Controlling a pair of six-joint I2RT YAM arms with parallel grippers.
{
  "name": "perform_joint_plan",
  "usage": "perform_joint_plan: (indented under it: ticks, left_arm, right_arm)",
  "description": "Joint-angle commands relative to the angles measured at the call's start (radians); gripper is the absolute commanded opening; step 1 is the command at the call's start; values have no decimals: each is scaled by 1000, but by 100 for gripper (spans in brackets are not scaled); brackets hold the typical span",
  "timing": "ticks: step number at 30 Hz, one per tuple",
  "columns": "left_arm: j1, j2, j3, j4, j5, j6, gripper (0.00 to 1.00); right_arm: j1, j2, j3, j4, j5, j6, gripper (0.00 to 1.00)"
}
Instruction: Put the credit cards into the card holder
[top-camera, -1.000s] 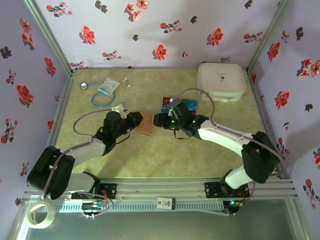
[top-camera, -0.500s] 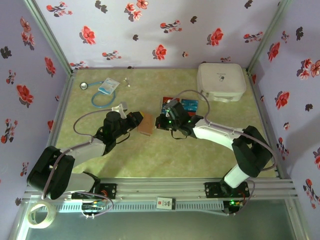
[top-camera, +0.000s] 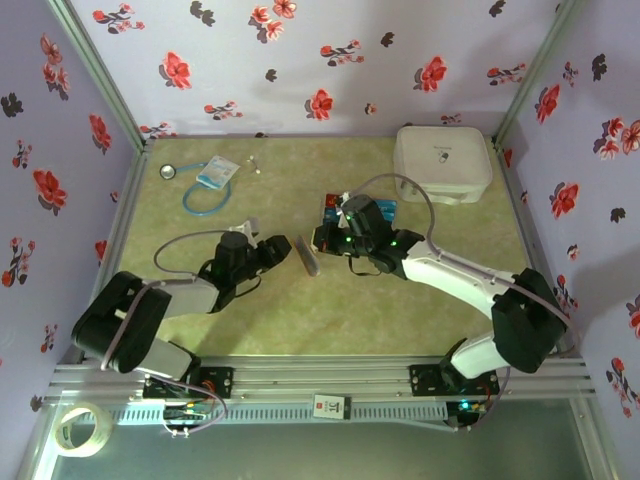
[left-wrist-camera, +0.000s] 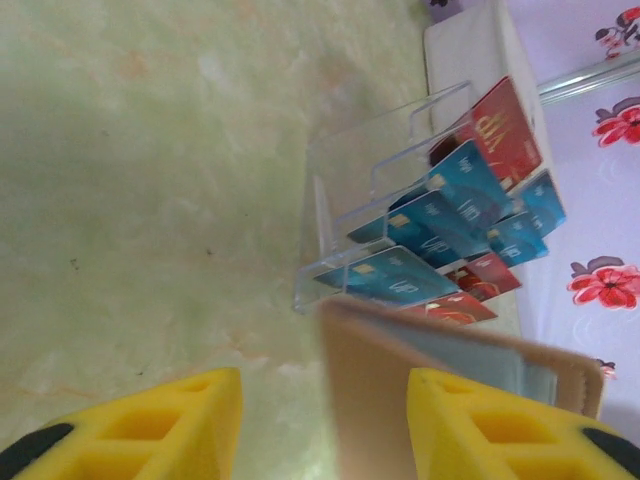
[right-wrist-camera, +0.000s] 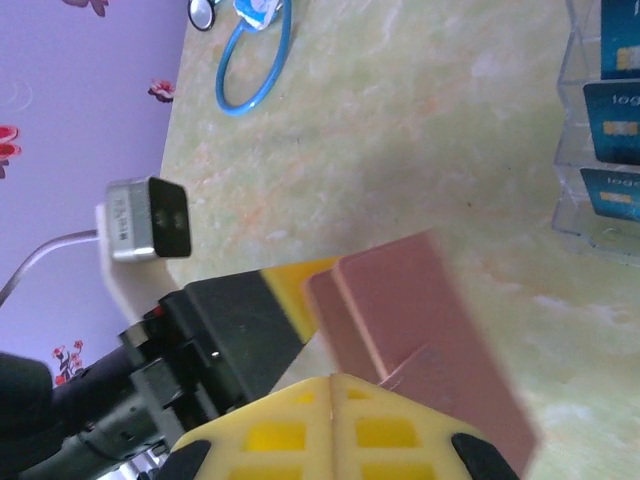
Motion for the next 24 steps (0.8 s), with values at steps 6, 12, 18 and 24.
perform_joint_plan:
  ticks: [6,12,18,24]
  left_arm:
    - [-19,97,-24,195,42,-51,49]
    - [-22,102,-50,224,34,-58,49]
    - [-22,105,-50,223,33,-56,49]
    - [-21,106,-49,213,34,-52,47]
  right_arm:
    - [35,51,15,62,-47,42,0]
    - [34,45,-8,70,-43,43,0]
    - [33,51,-11,82,-47,50,0]
    - [33,50,-17,83,-45,48,0]
